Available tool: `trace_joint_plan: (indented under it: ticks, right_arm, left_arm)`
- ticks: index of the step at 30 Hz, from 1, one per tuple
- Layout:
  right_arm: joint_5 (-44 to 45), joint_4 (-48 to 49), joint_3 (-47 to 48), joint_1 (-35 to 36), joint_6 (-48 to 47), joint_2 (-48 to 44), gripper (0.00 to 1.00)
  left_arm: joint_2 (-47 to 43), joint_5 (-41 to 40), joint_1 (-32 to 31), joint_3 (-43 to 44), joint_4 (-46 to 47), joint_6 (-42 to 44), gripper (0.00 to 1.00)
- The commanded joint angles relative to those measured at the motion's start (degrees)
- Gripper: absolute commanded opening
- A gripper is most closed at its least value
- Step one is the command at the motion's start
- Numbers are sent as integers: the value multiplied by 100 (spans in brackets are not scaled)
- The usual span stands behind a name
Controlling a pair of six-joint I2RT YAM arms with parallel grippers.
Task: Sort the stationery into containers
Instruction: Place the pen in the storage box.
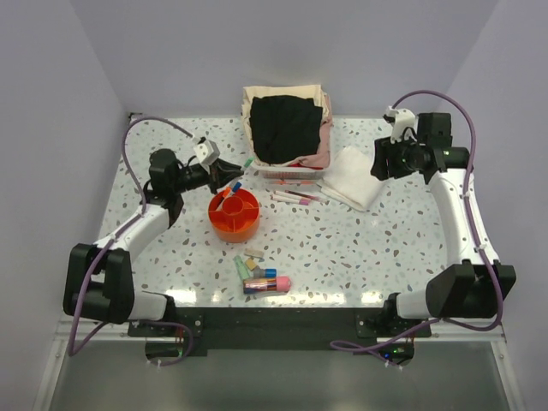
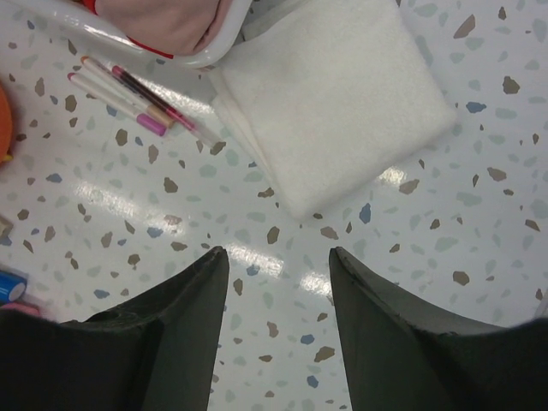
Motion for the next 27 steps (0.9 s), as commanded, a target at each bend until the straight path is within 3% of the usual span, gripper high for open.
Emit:
trace_joint_plan:
  ticks: [1, 10, 27]
  right_arm:
    - [257, -257, 227, -20, -137, 67, 54]
    - [459, -371, 42, -20, -304, 6, 54]
    - [600, -547, 183, -29, -497, 243, 54]
  left_arm:
    - [-195, -45, 292, -515, 1695, -703, 0]
    - [-55, 165, 864, -1096, 1765, -405, 0]
    - [491, 166, 1101, -1685, 2460, -545, 0]
